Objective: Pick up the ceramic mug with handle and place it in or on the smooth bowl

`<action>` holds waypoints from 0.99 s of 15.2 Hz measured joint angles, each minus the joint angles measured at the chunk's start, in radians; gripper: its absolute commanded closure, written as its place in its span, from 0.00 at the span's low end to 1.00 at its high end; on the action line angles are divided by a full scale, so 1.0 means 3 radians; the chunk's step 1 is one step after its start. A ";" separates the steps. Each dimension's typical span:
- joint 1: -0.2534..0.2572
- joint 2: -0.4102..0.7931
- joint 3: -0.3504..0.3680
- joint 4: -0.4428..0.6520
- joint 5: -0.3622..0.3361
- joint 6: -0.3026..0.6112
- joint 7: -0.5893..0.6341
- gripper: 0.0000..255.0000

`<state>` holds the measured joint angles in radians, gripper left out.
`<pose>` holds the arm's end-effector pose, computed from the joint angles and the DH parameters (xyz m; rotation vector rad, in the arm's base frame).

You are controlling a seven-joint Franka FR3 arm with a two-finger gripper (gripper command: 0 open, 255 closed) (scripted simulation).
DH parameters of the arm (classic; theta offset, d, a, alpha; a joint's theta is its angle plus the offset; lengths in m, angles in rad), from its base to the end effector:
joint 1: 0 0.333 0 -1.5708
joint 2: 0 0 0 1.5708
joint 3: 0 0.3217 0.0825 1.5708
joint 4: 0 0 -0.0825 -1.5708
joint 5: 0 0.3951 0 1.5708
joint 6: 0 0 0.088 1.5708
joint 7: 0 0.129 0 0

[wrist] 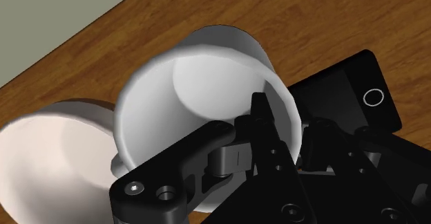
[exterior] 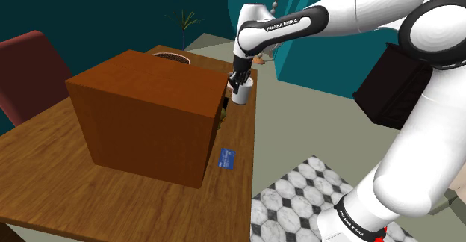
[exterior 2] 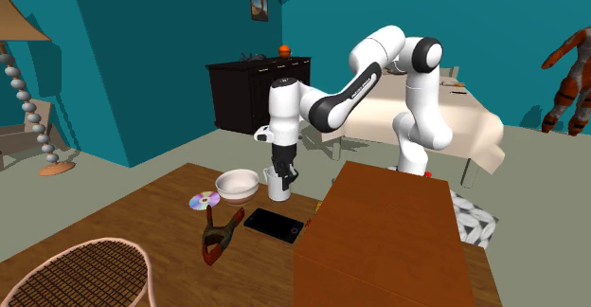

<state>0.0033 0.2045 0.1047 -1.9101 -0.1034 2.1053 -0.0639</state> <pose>0.6112 0.0573 0.3684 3.0548 0.3418 -0.0096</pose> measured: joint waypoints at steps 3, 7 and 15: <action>-0.0001 -0.0053 0.0003 0.0054 0.0012 -0.0106 -0.0013 1.00; -0.0005 -0.0112 0.0004 0.0166 0.0027 -0.0276 -0.0037 1.00; -0.0006 -0.0195 0.0006 0.0417 0.0049 -0.0607 -0.0070 1.00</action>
<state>0.0014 0.1461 0.1066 -1.7849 -0.0888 1.9230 -0.0849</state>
